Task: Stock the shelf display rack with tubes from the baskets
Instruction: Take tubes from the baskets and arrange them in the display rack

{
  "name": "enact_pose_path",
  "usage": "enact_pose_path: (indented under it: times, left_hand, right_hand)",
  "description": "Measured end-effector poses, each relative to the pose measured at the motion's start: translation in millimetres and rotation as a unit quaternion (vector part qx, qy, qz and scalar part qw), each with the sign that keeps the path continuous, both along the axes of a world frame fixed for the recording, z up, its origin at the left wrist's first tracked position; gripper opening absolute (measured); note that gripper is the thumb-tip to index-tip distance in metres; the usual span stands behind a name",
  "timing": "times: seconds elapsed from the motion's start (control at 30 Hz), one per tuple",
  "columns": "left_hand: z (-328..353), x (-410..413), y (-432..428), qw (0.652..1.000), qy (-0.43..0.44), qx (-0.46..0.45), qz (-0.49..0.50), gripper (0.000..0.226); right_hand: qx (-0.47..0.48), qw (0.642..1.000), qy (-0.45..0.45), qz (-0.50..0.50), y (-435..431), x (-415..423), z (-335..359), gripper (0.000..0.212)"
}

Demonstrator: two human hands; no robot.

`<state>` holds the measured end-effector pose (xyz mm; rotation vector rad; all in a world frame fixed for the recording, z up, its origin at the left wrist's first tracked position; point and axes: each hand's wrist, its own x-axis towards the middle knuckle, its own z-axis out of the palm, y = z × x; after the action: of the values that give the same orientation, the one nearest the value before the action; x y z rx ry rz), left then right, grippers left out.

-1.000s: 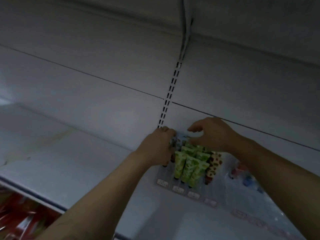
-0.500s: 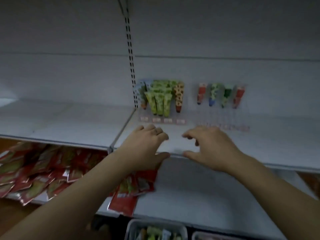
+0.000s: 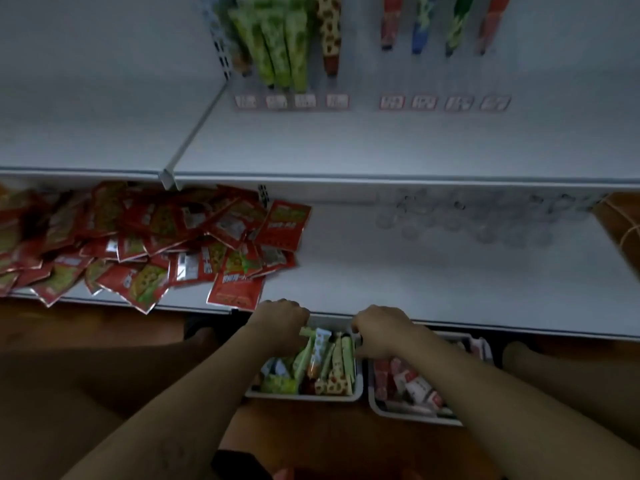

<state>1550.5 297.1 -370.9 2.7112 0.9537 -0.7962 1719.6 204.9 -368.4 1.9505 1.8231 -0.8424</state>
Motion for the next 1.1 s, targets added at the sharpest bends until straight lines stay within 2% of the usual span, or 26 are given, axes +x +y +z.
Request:
enact_pose_path:
  times: [0.17,0.37,0.4,0.5,0.53,0.6,0.73,0.87,0.97,1.03,1.1]
  left_hand:
    - [-52,-25,9,0.992,0.057,-0.057,0.093,0.041]
    - [-89,-33,22,0.981,0.093,-0.032,0.164,0.04]
    - [-97,-31,23,0.979,0.099,-0.039,0.176,0.043]
    - [-122,-28,21,0.966,0.111,-0.088,0.218,0.054]
    - [-130,-27,19,0.961,0.116,-0.101,0.23,0.056]
    - [-142,-27,16,0.955,0.12,-0.102,0.253,0.053]
    - [-156,-22,12,0.942,0.121,-0.103,0.296,0.048]
    - [-165,-21,12,0.933,0.09,-0.125,0.325,0.058]
    - [-165,-21,11,0.921,0.086,-0.159,0.346,0.055]
    - [-160,-22,13,0.928,0.08,-0.166,0.325,0.054]
    - [-147,-20,14,0.941,0.077,-0.156,0.291,0.051]
  right_hand:
    - [-0.06,0.998,0.019,0.008,17,-16,-55,0.023]
    - [-0.098,0.99,0.077,-0.071,38,-39,-113,0.021]
    - [-0.094,0.988,0.083,-0.086,40,-42,-119,0.025]
    - [-0.095,0.978,0.118,-0.141,45,-55,-144,0.076]
    - [-0.1,0.974,0.126,-0.162,46,-59,-154,0.086]
    - [-0.091,0.967,0.118,-0.205,50,-66,-172,0.09]
    - [-0.038,0.966,0.068,-0.247,57,-75,-187,0.07]
    - [0.002,0.956,0.061,-0.287,50,-82,-191,0.06]
    - [0.019,0.947,0.104,-0.304,41,-74,-182,0.057]
    - [0.012,0.94,0.161,-0.3,37,-66,-173,0.053]
    - [0.008,0.939,0.203,-0.277,33,-62,-164,0.04]
